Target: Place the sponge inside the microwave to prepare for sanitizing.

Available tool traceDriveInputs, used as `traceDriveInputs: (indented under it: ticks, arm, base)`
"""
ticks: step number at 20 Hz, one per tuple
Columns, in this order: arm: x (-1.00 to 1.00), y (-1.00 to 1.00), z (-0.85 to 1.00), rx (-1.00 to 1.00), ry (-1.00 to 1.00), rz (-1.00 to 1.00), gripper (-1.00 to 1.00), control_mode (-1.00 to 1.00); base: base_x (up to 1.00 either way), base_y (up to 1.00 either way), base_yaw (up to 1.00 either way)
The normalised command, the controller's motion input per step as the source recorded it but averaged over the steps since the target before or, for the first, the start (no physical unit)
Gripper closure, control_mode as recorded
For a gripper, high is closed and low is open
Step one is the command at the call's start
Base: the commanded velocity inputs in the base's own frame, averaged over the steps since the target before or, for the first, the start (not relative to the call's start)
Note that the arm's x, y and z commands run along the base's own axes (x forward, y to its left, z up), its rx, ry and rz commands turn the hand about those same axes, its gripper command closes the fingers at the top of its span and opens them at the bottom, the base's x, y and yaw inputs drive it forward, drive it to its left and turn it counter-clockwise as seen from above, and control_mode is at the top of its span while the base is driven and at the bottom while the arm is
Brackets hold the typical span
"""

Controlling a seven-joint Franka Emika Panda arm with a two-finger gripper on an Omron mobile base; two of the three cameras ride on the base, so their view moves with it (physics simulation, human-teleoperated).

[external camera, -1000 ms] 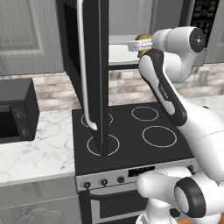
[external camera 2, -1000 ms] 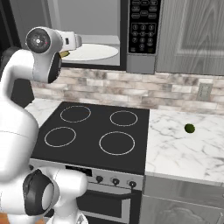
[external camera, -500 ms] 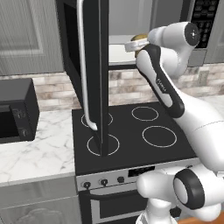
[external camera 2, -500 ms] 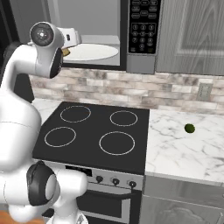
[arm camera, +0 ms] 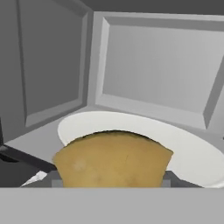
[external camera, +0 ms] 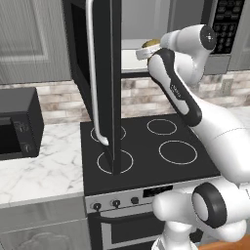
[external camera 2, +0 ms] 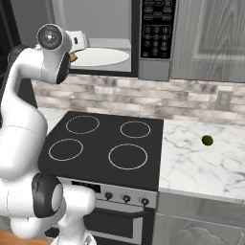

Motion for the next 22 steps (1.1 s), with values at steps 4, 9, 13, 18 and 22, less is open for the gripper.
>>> traceDriveInputs:
  ticks: [4,9,13,18,22]
  arm:
    - [0.24,0.07,-0.16,-0.05,0.01,0.03,1.0,-1.0]
    - [0.27,0.06,-0.13,-0.03,0.02,0.03,1.0,-1.0]
    - [0.26,0.04,-0.14,-0.04,0.07,0.05,1.0,-1.0]
    - [0.26,0.01,-0.07,-0.02,0.05,0.06,1.0,-1.0]
    - [0.23,0.0,-0.04,-0.02,0.05,0.07,1.0,-1.0]
  base:
    - [0.0,0.0,0.0]
    - [0.0,0.0,0.0]
    - [0.0,0.0,0.0]
    - [0.0,0.0,0.0]
    - [0.0,0.0,0.0]
